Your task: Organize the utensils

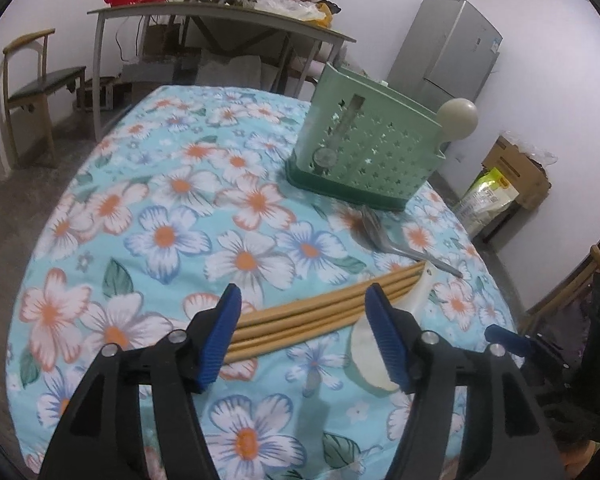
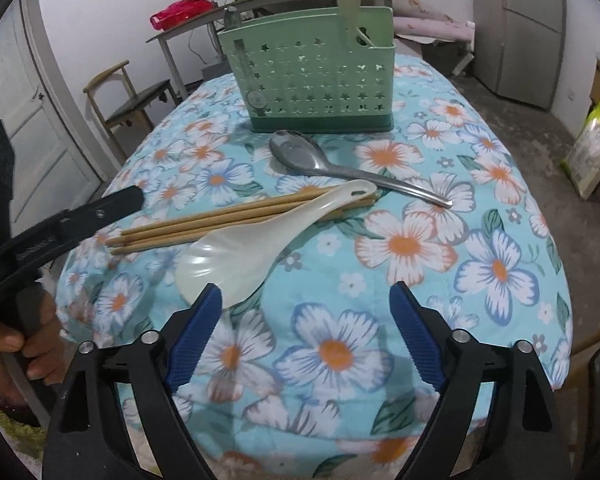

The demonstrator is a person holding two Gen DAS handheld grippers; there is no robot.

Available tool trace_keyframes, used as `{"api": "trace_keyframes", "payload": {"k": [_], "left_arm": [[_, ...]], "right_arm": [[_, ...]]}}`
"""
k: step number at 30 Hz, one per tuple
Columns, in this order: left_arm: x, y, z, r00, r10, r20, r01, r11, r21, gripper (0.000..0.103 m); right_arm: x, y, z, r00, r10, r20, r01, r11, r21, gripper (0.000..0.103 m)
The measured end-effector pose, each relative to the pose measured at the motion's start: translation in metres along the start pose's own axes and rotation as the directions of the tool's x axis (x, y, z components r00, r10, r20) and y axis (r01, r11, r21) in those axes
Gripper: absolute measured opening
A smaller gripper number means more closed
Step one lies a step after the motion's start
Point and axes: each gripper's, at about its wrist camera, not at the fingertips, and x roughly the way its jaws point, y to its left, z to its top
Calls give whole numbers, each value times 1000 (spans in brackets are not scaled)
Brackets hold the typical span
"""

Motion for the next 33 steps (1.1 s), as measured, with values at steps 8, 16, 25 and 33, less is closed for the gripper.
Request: {"api": "trace_keyframes", "payload": {"k": [8,16,25,33], "left_arm": [[-1,-1,4,1000,15,18,-15,999,29,72],[1,-5,11,998,28,49,-30,999,44,83],[9,-13,19,997,17,70,-22,997,74,97],[19,-15,30,997,7,73,-14,995,96,97]], "right_arm": [[15,-4,3,999,-43,-2,43,999,-9,86],[36,-10,-1,997,-73,-32,71,997,-40,90],[43,-11,-2,997,-72,-24,70,995,-74,95],[44,-14,1,998,-57,-37,53,995,-89,95]]}}
